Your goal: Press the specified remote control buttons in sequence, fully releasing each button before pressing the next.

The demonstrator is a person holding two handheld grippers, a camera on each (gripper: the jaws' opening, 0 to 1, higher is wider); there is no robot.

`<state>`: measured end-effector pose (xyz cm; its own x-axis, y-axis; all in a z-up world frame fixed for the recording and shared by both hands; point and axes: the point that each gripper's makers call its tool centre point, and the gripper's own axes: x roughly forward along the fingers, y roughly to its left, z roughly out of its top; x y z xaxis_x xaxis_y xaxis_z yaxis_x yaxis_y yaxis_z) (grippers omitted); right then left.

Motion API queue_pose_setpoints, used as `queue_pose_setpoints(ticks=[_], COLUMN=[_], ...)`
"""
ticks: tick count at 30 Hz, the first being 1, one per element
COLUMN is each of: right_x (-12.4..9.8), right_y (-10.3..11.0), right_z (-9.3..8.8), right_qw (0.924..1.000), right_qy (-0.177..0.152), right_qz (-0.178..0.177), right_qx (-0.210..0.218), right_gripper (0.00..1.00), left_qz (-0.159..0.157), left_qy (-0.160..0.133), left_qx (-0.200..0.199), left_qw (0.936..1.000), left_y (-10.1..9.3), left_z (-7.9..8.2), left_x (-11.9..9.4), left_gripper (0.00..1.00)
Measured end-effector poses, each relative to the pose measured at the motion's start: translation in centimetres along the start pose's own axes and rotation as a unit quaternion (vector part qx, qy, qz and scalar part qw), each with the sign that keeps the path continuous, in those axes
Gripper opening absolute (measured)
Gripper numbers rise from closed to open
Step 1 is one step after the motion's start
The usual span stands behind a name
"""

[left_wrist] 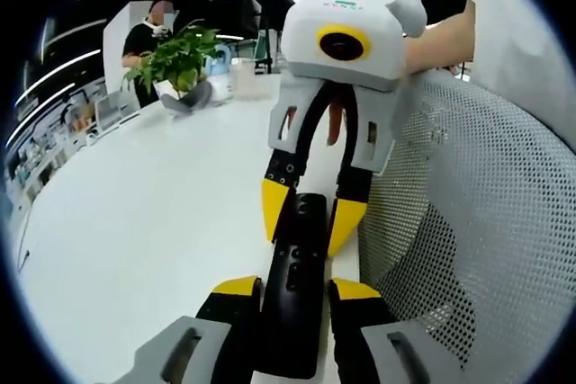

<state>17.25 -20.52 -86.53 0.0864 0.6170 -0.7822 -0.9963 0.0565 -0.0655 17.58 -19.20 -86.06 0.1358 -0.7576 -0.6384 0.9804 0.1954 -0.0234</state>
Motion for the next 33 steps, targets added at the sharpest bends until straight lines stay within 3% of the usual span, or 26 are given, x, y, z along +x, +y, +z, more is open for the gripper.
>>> queue_pose_setpoints(ticks=[8,12,19,22,26,30,33], right_x=[0.0,0.1,0.2,0.2,0.3,0.3,0.3], right_y=[-0.2,-0.3,-0.4,-0.4,-0.3,-0.4,-0.4], right_z=[0.2,0.2,0.2,0.2,0.2,0.2,0.3], right_qw=[1.0000,0.9999,0.9998,0.9998,0.9998,0.9997,0.9997], right_qy=[-0.004,-0.008,-0.010,-0.009,-0.011,-0.013,-0.013], right_qz=[-0.006,-0.006,-0.006,-0.006,-0.006,-0.005,-0.006], right_qx=[0.000,0.011,0.016,0.016,0.016,0.018,0.018], right_gripper=[0.21,0.21,0.21,0.21,0.21,0.21,0.21], left_qz=[0.014,0.037,0.076,0.103,0.131,0.163,0.195], left_qy=[-0.004,-0.046,-0.086,-0.128,-0.142,-0.179,-0.215], left_qx=[-0.048,-0.075,-0.091,-0.073,-0.077,-0.081,-0.089], left_qw=[0.9987,0.9955,0.9892,0.9837,0.9782,0.9669,0.9527], left_y=[0.9,2.1,3.7,4.4,5.3,6.2,6.9], left_z=[-0.1,1.5,3.1,4.7,5.7,7.4,8.7], left_x=[-0.6,-1.3,-3.5,-4.7,-5.9,-7.5,-9.0], left_gripper=[0.42,0.49,0.64,0.73,0.84,0.92,1.00])
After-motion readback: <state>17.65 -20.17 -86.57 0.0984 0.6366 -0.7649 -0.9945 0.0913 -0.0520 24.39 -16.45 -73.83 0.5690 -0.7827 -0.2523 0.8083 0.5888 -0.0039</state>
